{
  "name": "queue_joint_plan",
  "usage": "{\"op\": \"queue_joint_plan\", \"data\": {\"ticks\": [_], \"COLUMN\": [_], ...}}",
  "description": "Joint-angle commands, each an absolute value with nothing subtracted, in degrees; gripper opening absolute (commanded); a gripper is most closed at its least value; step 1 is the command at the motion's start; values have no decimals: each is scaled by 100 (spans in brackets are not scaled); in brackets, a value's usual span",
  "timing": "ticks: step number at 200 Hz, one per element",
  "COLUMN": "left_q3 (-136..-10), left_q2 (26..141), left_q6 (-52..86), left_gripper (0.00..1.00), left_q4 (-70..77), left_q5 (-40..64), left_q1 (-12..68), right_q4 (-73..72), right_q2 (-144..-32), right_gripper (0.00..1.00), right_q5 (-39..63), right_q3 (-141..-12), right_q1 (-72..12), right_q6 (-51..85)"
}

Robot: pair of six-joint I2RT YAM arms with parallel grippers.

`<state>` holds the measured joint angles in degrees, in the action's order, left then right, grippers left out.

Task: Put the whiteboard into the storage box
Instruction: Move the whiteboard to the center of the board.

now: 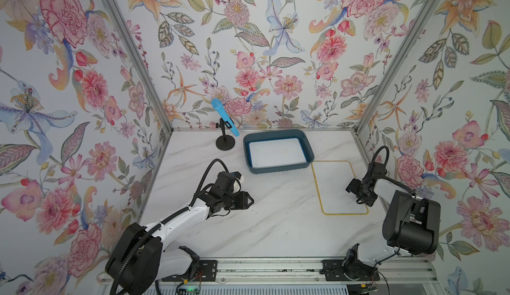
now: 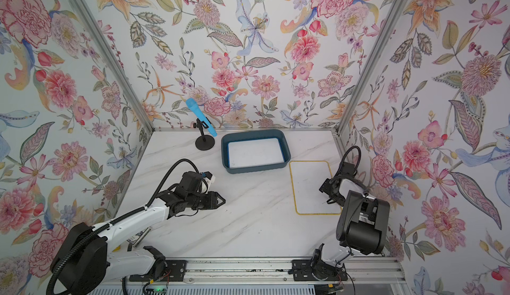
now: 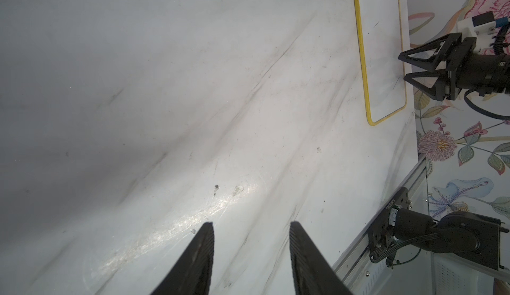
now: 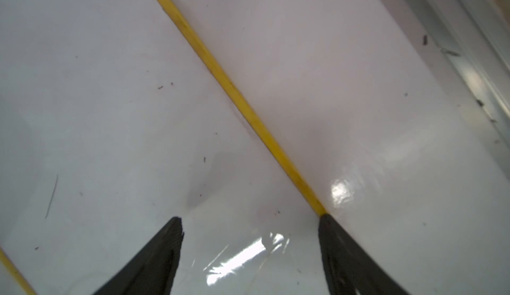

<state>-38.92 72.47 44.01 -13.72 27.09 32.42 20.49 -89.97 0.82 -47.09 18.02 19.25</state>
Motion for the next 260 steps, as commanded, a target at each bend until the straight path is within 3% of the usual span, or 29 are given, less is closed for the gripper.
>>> {"op": "queue_joint_plan", "data": {"ticks": [1,53,110,201,260], "left_q3": [-4000,-3743,-3479,-3744,-3586], "left_q2": [7217,7040,6970,7264,7238], "left_q6": [4411,4459,4668,4634,4680], "left_gripper": [47,47,47,47,47], "left_q4": [-1266,-1116,-833,-843,-800], "left_q5": [2848,2873,2920,2963,2885], "left_q1": [3234,3234,3234,3243,3250], "right_q4": [2433,2521,2681,2338,2601], "right_q2": [-9038,-8306,-8937,-9241,-8848], "right_gripper": [78,80,81,81,80], "right_q5": [327,-22,28,478,424], "right_q3": [-4249,-4438,-5058,-4354,-4140], "right_q1": [1734,1658,2332,2182,752], "right_q6": [1939,1814,1786,1757,2054]}}
